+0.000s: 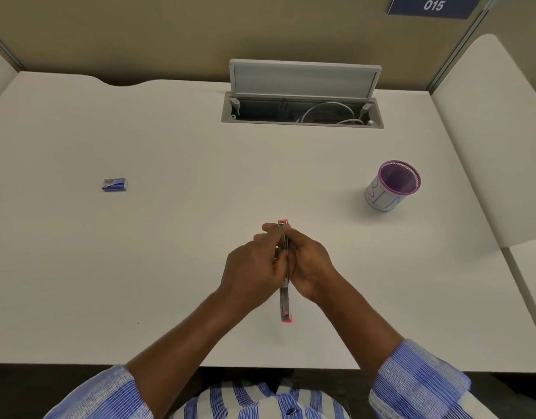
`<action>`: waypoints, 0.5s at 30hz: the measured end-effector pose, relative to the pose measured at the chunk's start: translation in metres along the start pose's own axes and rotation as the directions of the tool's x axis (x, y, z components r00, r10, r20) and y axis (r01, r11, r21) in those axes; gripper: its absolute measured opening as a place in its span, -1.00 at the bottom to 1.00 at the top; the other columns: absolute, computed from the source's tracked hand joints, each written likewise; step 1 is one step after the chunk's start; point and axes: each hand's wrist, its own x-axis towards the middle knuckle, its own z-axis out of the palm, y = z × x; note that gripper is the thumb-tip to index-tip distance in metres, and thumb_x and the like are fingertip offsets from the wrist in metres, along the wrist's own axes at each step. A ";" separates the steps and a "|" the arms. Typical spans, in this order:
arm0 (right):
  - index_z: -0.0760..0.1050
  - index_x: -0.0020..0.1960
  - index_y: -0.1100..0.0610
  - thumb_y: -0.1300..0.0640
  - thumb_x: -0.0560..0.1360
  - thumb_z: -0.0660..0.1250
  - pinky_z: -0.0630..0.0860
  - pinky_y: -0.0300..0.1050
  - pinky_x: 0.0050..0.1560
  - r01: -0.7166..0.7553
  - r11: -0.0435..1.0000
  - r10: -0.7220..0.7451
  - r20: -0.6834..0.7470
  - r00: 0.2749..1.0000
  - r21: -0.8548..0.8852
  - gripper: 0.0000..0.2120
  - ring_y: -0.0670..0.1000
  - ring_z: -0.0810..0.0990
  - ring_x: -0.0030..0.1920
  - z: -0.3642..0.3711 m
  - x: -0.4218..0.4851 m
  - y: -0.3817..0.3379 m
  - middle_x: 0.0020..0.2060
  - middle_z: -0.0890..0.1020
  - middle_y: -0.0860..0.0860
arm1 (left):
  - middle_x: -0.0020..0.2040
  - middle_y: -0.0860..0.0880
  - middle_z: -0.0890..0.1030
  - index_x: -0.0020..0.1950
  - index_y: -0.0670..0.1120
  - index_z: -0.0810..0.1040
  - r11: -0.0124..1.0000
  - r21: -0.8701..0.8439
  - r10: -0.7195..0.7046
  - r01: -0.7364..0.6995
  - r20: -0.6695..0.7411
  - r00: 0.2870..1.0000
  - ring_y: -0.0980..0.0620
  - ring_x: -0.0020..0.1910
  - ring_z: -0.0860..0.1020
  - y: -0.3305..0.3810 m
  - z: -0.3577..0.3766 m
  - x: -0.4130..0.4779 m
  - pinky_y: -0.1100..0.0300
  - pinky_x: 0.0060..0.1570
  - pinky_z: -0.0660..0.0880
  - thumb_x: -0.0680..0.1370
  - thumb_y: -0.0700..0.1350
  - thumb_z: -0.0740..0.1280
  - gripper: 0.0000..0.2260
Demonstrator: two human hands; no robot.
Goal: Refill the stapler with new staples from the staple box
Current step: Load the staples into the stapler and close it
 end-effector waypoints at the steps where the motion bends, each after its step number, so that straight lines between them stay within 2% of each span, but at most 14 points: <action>1: 0.59 0.30 0.29 0.05 0.69 0.16 0.55 0.12 0.26 0.002 1.000 -0.002 -0.015 1.000 -0.004 -0.61 0.24 0.65 0.24 0.001 0.000 0.001 0.21 0.66 0.28 | -0.18 0.04 0.64 0.18 0.06 0.42 1.000 -0.018 -0.011 0.011 -0.014 1.000 -0.02 -0.26 0.59 -0.001 -0.001 0.000 -0.01 -0.23 0.56 0.60 -0.05 0.22 -0.84; 5: 0.58 0.29 0.32 0.05 0.68 0.19 0.53 0.08 0.14 0.018 0.999 -0.018 -0.026 0.999 -0.029 -0.60 0.26 0.66 0.22 0.003 0.000 0.004 0.24 0.63 0.32 | -0.31 0.02 0.53 0.06 -0.02 0.42 0.998 -0.050 -0.027 0.025 -0.042 0.999 -0.02 -0.35 0.49 0.001 -0.006 -0.002 -0.01 -0.27 0.52 0.62 -0.07 0.23 -0.94; 8: 0.63 0.15 0.29 0.05 0.67 0.21 0.54 0.00 -0.02 0.029 0.999 -0.029 -0.004 1.000 -0.035 -0.65 0.15 0.67 0.01 0.007 -0.006 0.004 0.00 0.69 0.26 | -0.36 0.04 0.50 -0.05 -0.02 0.37 0.994 -0.100 -0.055 0.045 -0.094 0.994 -0.01 -0.38 0.47 0.002 -0.005 -0.003 0.01 -0.33 0.47 0.64 -0.03 0.25 -0.88; 10: 0.64 0.14 0.26 0.04 0.67 0.21 0.50 0.01 -0.03 0.029 0.999 -0.029 -0.003 1.000 -0.021 -0.66 0.14 0.64 -0.01 0.011 -0.009 0.006 -0.07 0.67 0.18 | -0.37 0.03 0.49 -0.10 -0.02 0.33 0.987 -0.140 -0.091 0.074 -0.119 0.989 -0.02 -0.38 0.48 0.003 -0.003 -0.003 0.02 -0.35 0.45 0.64 -0.03 0.25 -0.83; 12: 0.64 0.12 0.24 0.02 0.67 0.22 0.49 0.02 -0.01 0.029 0.999 -0.030 -0.011 1.000 -0.020 -0.66 0.18 0.62 0.04 0.014 -0.011 0.007 -0.05 0.69 0.20 | -0.38 0.02 0.48 -0.14 -0.03 0.33 0.973 -0.203 -0.138 0.111 -0.124 0.983 -0.03 -0.37 0.47 0.005 -0.002 -0.004 0.01 -0.36 0.44 0.61 -0.06 0.27 -0.82; 15: 0.59 0.21 0.33 0.00 0.66 0.22 0.51 0.10 0.15 0.039 0.999 -0.040 -0.017 0.999 -0.008 -0.59 0.29 0.64 0.21 0.019 -0.012 0.011 0.19 0.65 0.34 | -0.37 -0.01 0.50 -0.12 -0.05 0.36 0.937 -0.310 -0.203 0.158 -0.118 0.972 -0.05 -0.36 0.51 0.006 -0.004 -0.004 -0.05 -0.36 0.48 0.57 -0.11 0.30 -0.87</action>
